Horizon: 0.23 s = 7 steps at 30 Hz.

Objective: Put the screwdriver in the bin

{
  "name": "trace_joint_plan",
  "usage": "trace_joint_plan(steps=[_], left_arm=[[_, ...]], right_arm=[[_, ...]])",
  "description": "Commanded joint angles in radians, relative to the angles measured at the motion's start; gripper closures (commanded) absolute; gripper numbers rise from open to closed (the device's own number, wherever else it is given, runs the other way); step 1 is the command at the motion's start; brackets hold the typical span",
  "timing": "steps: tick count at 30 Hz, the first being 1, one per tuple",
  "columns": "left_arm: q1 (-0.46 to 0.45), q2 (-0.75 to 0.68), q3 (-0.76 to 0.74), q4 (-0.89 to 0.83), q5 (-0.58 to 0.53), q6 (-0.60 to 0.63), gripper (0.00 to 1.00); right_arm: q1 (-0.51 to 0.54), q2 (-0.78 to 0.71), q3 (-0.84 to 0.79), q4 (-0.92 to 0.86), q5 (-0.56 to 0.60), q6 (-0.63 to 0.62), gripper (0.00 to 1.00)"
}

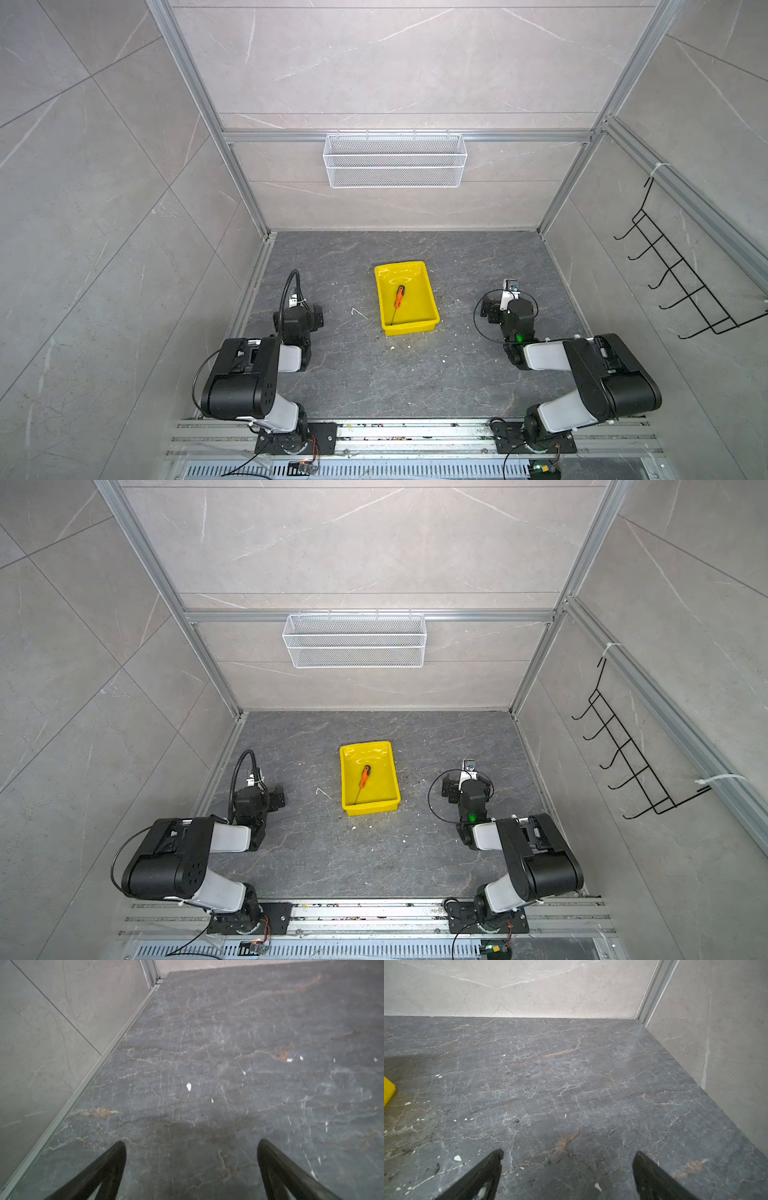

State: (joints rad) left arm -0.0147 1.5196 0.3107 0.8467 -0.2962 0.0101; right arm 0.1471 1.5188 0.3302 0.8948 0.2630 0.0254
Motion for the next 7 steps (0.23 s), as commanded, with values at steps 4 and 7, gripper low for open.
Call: trace_joint_plan(steps=[4, 7], left_arm=[[0.009, -0.012, 0.028, 0.052, 0.036, -0.025, 0.00], [0.009, -0.013, 0.030, 0.051, 0.037, -0.026, 0.00]], right_arm=[[-0.004, 0.004, 0.026, -0.005, -0.018, -0.005, 0.01], [-0.004, 0.002, 0.021, 0.005, -0.018, -0.007, 0.01]])
